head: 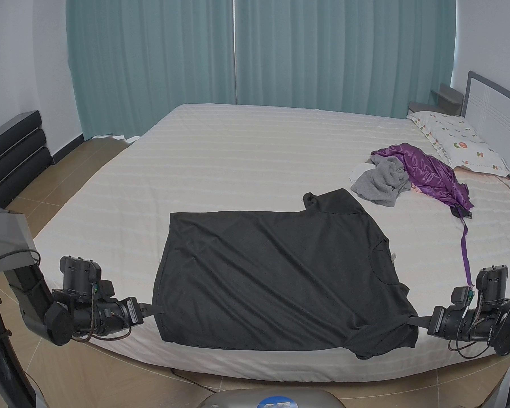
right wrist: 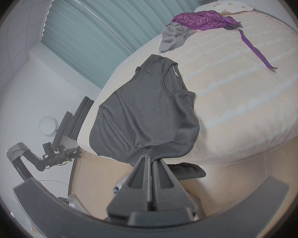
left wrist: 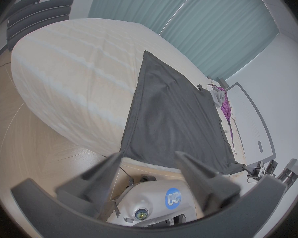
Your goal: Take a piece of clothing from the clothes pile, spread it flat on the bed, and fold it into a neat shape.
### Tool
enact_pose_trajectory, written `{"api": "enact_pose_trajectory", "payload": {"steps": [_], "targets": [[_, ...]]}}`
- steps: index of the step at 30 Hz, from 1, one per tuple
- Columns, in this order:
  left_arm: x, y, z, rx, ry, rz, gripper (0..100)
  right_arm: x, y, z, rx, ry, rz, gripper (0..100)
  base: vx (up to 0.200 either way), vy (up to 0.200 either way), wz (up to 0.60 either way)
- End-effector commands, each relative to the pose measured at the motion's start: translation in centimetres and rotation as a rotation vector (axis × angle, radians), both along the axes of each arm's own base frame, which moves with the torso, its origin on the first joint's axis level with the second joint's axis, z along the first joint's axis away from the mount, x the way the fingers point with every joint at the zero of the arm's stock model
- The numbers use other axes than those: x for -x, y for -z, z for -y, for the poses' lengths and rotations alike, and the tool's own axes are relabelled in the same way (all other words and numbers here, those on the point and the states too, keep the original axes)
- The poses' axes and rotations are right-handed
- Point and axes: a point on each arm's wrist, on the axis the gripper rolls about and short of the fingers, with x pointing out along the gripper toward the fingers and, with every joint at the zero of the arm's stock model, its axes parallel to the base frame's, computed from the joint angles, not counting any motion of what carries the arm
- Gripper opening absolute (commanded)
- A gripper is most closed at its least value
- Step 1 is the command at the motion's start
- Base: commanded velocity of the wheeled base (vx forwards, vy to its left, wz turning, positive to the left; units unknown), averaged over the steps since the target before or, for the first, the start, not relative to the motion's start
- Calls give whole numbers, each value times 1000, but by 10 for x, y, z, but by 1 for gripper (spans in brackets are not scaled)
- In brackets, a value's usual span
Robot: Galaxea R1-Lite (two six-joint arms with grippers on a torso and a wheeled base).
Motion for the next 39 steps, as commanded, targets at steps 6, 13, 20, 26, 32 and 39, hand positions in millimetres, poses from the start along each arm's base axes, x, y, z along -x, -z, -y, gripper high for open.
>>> {"api": "enact_pose_trajectory", "payload": {"steps": [6,13,20,26,32,39], "targets": [[-20,16,8,2,104,-48,100,-7,8,0,-45,37,0,0,0,0,0],[-44,24,11,-4,110,-24,100,-13,1,-5,-105,66,62,0,0,0,0],[-57,25,9,-19,100,-31,100,-13,1,-7,-108,58,64,0,0,0,0],[-68,25,9,-43,79,-12,100,-13,1,-7,-108,58,62,0,0,0,0],[-71,26,8,-48,68,-9,0,-13,1,-7,-107,57,63,0,0,0,0],[-72,17,3,-54,40,16,0,-13,0,-7,-107,57,66,0,0,0,0]]}}
